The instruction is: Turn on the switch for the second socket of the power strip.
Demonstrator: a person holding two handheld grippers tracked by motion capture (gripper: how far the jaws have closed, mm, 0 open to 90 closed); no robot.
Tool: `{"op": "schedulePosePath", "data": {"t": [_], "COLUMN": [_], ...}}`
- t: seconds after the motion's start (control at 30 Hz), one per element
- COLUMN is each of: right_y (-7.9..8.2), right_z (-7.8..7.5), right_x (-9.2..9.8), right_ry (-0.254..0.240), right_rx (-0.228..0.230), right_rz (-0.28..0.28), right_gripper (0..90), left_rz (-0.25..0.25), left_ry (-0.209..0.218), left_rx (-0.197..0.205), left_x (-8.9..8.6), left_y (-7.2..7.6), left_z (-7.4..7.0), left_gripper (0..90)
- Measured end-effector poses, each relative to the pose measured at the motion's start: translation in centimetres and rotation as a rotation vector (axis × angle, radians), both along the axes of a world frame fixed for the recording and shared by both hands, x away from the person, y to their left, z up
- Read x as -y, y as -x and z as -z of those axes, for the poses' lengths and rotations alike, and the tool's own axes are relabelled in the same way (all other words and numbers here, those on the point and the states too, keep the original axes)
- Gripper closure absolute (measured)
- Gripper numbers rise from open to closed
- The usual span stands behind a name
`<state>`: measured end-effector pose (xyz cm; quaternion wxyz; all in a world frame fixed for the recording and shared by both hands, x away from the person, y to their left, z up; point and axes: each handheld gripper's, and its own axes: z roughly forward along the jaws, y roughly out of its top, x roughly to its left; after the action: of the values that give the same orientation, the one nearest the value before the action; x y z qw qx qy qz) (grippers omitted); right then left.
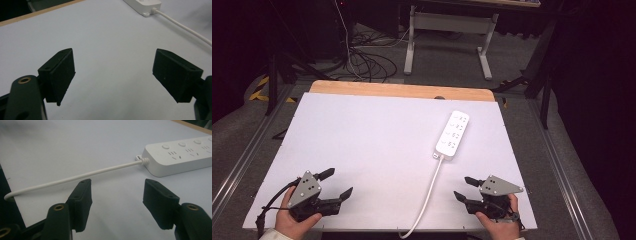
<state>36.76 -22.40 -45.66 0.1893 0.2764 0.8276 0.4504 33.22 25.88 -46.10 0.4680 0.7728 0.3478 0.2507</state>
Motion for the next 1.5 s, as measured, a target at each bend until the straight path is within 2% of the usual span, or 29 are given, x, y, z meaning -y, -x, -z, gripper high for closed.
{"op": "schedulePosePath", "data": {"t": [0.37, 0.57, 0.7, 1.03, 1.3, 1.5], "right_y": [-0.1, 0.0, 0.0, -0.1, -0.8, -1.5], "right_z": [0.0, -0.1, -0.1, -0.4, -1.7, -2.9], "right_x": [-0.1, -0.1, -0.2, -0.3, -0.6, -0.7], "right_ry": [0.004, 0.009, 0.009, 0.019, 0.033, 0.018], "right_rx": [-0.004, -0.003, -0.006, -0.004, -0.018, -0.023], "right_rz": [-0.007, -0.008, -0.01, -0.014, -0.011, -0.011], "right_gripper": [41.3, 41.5, 41.6, 42.2, 44.7, 47.7], "left_rz": [-0.01, 0.007, 0.007, 0.0, -0.013, -0.014], "left_ry": [-0.013, 0.042, 0.047, 0.021, 0.026, 0.018], "left_rx": [0.021, -0.013, -0.01, 0.008, 0.001, 0.0], "left_x": [0.0, -0.3, -0.3, -0.3, -0.3, -0.3], "left_y": [0.2, 0.2, 0.2, 0.3, 0.3, 0.3], "left_z": [-0.2, -0.4, -0.5, -0.5, -0.5, -0.5], "left_gripper": [18.4, 18.3, 18.3, 18.4, 18.4, 18.4]}}
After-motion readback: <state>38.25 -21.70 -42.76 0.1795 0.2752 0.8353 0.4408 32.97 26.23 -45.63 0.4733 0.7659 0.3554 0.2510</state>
